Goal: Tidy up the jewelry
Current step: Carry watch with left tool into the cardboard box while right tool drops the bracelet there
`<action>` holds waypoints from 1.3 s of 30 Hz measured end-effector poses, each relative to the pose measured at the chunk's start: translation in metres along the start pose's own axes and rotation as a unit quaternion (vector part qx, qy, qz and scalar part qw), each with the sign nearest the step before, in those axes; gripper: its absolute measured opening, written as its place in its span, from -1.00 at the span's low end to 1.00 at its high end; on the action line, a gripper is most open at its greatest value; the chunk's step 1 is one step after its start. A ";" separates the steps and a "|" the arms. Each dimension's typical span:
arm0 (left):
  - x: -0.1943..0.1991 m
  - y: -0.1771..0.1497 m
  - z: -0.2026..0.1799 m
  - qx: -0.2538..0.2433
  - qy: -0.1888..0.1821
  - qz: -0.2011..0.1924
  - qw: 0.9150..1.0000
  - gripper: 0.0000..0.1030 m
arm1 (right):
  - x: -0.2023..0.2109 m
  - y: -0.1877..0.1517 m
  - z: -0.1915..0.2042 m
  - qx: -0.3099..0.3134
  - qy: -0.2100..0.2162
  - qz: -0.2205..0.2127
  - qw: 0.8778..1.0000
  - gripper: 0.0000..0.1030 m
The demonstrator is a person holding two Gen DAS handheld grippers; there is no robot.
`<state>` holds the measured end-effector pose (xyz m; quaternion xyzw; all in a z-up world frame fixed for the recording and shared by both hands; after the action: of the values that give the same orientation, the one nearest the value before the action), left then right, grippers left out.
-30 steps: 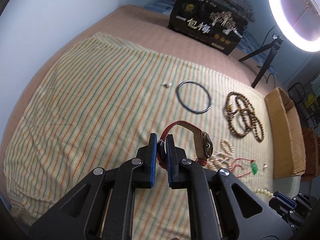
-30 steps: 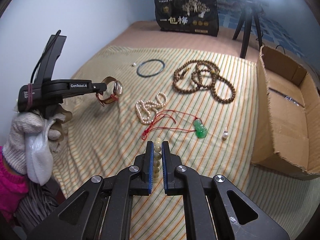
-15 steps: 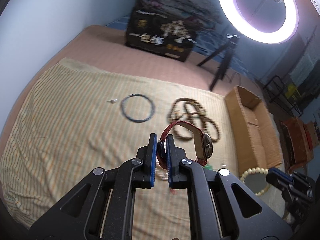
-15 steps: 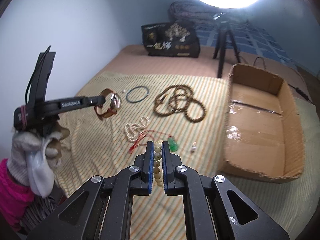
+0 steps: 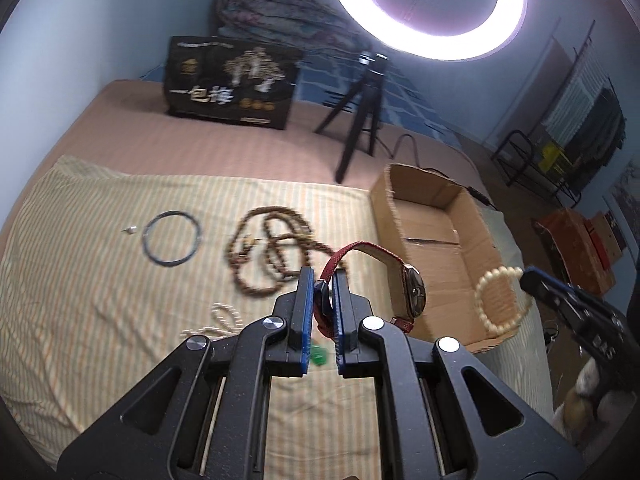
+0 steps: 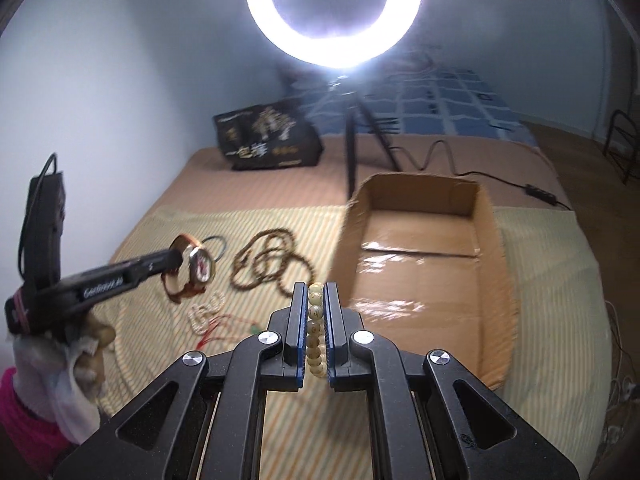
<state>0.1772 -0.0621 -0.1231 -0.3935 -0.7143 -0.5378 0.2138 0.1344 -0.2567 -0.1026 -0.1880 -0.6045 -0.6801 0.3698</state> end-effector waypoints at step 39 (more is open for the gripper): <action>-0.102 -0.007 -0.099 -0.066 -0.020 0.072 0.995 -0.77 | -0.067 0.039 -0.102 -0.057 -0.092 0.035 0.994 -0.88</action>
<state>0.2211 -0.1891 -0.1686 -0.4678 -0.6512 -0.5590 0.2113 0.2265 -0.3365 -0.1433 -0.2916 -0.5893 -0.6800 0.3247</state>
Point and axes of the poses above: each gripper's, at about its wrist camera, not at the fingertips, and x roughly against the way its jaws point, z to its left, y to its top, the point moved 6 cm from there along -x, roughly the way its jaws point, and after that the axes turned 3 degrees about -y, right-handed, at the moved point
